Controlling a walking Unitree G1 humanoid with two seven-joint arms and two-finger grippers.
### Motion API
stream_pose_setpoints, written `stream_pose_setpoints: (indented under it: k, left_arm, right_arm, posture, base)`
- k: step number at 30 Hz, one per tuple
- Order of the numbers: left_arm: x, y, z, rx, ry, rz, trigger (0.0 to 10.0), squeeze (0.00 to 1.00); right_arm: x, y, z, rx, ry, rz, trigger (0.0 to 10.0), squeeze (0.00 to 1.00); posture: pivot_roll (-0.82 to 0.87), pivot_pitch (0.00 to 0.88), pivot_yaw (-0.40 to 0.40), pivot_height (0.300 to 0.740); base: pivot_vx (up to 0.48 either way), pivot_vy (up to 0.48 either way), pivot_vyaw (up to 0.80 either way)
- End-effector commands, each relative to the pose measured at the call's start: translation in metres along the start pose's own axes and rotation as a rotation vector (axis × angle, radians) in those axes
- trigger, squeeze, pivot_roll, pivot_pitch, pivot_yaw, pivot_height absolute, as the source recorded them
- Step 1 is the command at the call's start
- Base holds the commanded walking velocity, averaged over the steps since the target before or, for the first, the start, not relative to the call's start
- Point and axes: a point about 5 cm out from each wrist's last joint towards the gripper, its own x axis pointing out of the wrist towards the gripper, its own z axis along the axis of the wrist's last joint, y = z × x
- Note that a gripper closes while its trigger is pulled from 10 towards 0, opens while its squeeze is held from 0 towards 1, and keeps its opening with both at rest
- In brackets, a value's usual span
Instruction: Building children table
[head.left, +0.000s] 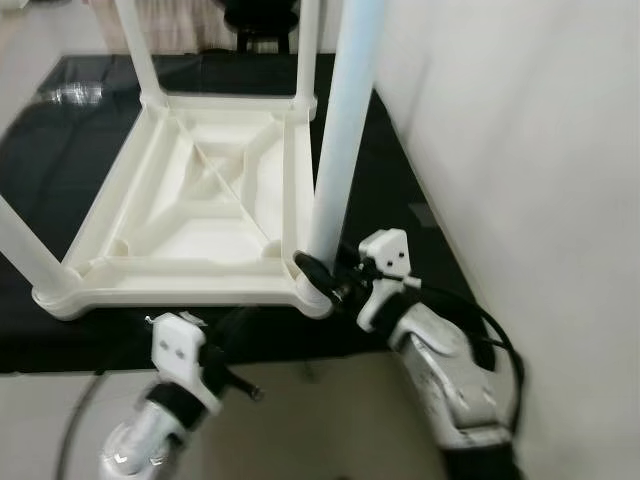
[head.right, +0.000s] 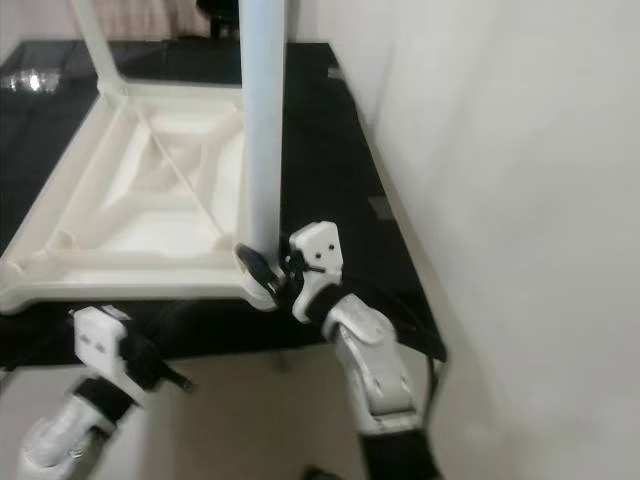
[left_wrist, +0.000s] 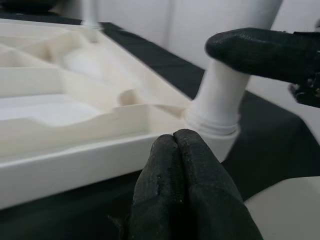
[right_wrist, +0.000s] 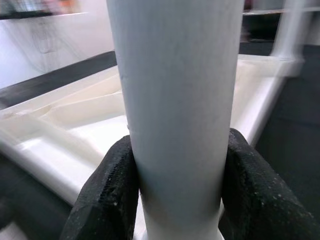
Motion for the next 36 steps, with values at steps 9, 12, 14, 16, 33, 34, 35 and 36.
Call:
stream_pose_setpoints:
  k: [9, 12, 14, 16, 33, 34, 35, 36]
  left_arm:
    - [-0.002, 0.007, -0.006, 0.009, 0.038, 0.004, 10.0, 0.00]
    - [-0.001, 0.006, -0.007, 0.007, 0.042, 0.001, 10.0, 0.00]
    - [-0.001, 0.006, -0.008, 0.004, 0.045, -0.003, 10.0, 0.00]
    - [-0.001, 0.005, -0.010, 0.002, 0.052, -0.009, 10.0, 0.00]
    - [-0.001, -0.002, -0.014, -0.010, 0.056, -0.015, 10.0, 0.00]
    - [-0.001, -0.002, -0.014, -0.010, 0.056, -0.015, 10.0, 0.00]
    - [-0.001, -0.003, -0.014, -0.012, 0.056, -0.017, 10.0, 0.00]
    - [-0.001, -0.004, -0.015, -0.015, 0.054, -0.018, 10.0, 0.00]
  right_arm:
    - [0.020, 0.006, -0.028, 0.109, 0.162, -0.004, 10.0, 0.15]
    - [0.029, 0.012, -0.014, 0.148, 0.094, 0.102, 10.0, 1.00]
    - [0.035, 0.013, -0.002, 0.154, 0.044, 0.196, 10.0, 1.00]
    - [0.043, 0.006, 0.018, 0.089, -0.018, 0.389, 10.0, 0.67]
    - [0.063, -0.040, 0.037, -0.083, 0.089, 0.770, 0.0, 0.00]
    - [0.063, -0.040, 0.037, -0.083, 0.089, 0.770, 0.0, 0.00]
    - [0.064, -0.041, 0.036, -0.072, 0.092, 0.783, 0.0, 0.00]
    - [0.063, -0.041, 0.034, -0.062, 0.094, 0.806, 0.0, 0.00]
  posture:
    - [0.04, 0.191, -0.039, 0.740]
    - [0.04, 0.185, -0.041, 0.740]
    - [0.05, 0.177, -0.043, 0.740]
    - [0.06, 0.164, -0.046, 0.740]
    - [0.07, 0.153, -0.070, 0.740]
    - [0.07, 0.153, -0.070, 0.740]
    - [0.07, 0.153, -0.071, 0.740]
    - [0.07, 0.156, -0.078, 0.740]
  base:
    - [0.000, 0.000, 0.00]
    - [0.000, 0.000, 0.00]
    - [0.000, 0.000, 0.00]
    - [0.000, 0.000, 0.00]
    - [0.000, 0.000, 0.00]
    - [0.000, 0.000, 0.00]
    - [0.000, 0.000, 0.00]
    - [0.000, 0.000, 0.00]
